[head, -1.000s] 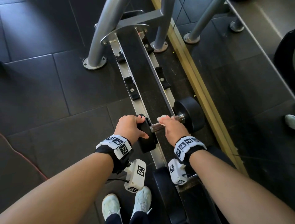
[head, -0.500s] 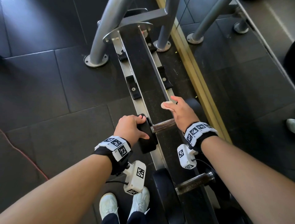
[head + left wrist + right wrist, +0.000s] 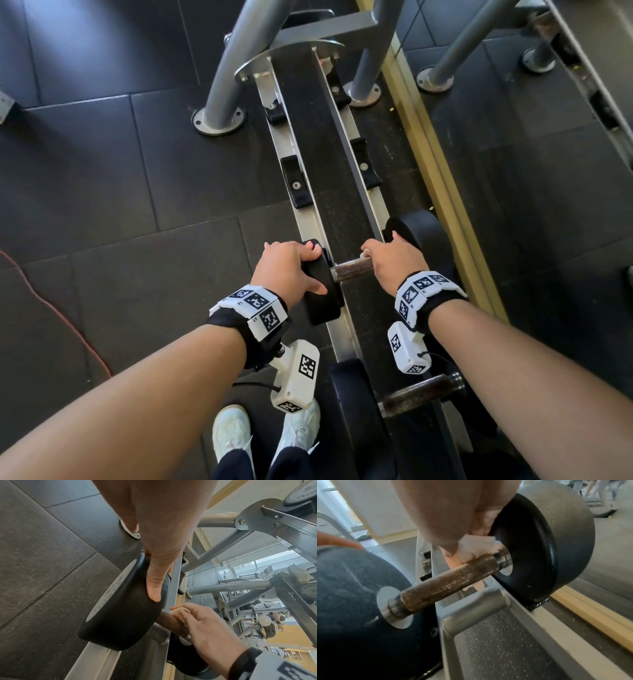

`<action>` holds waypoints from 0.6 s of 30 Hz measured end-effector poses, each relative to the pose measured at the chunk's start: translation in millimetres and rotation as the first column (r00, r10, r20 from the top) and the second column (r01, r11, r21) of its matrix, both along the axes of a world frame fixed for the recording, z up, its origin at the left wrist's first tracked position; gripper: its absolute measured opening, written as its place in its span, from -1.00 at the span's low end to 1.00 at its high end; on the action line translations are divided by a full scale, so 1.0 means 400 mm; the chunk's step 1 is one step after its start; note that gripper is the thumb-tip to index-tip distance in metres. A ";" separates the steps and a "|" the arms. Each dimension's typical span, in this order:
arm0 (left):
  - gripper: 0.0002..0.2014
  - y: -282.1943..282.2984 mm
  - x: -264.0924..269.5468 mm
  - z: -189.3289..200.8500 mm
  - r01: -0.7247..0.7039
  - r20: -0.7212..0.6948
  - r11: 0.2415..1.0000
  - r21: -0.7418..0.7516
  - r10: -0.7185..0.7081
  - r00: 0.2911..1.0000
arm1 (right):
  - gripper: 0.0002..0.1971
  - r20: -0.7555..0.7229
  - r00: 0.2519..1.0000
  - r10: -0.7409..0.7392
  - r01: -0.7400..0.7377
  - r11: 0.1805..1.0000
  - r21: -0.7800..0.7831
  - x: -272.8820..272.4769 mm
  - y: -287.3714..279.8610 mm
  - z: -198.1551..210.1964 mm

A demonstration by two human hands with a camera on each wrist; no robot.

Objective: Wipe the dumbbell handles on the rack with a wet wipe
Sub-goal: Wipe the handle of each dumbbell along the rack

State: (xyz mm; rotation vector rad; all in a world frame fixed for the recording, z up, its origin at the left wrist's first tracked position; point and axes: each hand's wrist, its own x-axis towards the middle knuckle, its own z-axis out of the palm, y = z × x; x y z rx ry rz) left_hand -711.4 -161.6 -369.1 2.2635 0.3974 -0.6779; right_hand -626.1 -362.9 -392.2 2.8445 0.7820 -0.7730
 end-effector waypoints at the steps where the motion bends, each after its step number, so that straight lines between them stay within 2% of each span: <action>1: -0.26 0.000 0.001 0.001 0.002 -0.001 1.000 -0.001 -0.002 1.000 | -0.73 -0.032 0.999 -0.044 0.045 0.998 0.042 -0.004 -0.001 0.003; 3: -0.26 -0.001 0.001 0.005 -0.004 -0.005 1.000 -0.010 0.004 1.000 | -0.81 -0.133 0.982 -0.135 0.156 0.975 0.161 -0.003 -0.006 0.003; 6: -0.27 -0.001 0.003 0.012 0.000 -0.009 1.000 -0.013 0.000 1.000 | -0.74 -0.334 0.894 -0.298 0.412 0.840 0.354 0.022 -0.006 -0.001; 9: -0.27 -0.001 0.004 0.019 0.000 -0.016 1.000 -0.017 0.000 1.000 | -0.72 -0.287 0.883 -0.371 0.466 0.756 0.460 0.039 -0.001 -0.002; 11: -0.27 -0.001 0.007 0.021 0.006 -0.023 1.000 -0.016 -0.007 1.000 | -0.72 -0.142 0.935 -0.325 0.353 0.815 0.459 0.041 0.001 -0.002; 12: -0.27 -0.001 0.009 0.021 0.018 -0.030 1.000 -0.010 -0.018 0.999 | -0.68 -0.090 0.958 -0.272 0.285 0.872 0.399 0.041 0.001 -0.007; 14: -0.26 0.000 0.011 0.019 0.028 -0.039 1.000 -0.002 -0.028 0.999 | -0.69 -0.104 0.977 -0.184 0.202 0.960 0.196 0.030 0.002 -0.021; 16: -0.25 -0.001 0.009 0.016 0.011 -0.030 1.000 -0.009 -0.011 0.999 | -0.77 -0.121 0.978 -0.169 0.180 0.979 0.092 0.010 -0.002 -0.038; 18: -0.25 -0.001 0.007 0.013 -0.004 -0.024 1.000 -0.018 0.004 1.000 | -0.80 -0.128 0.963 -0.236 0.255 0.954 0.160 0.000 -0.006 -0.049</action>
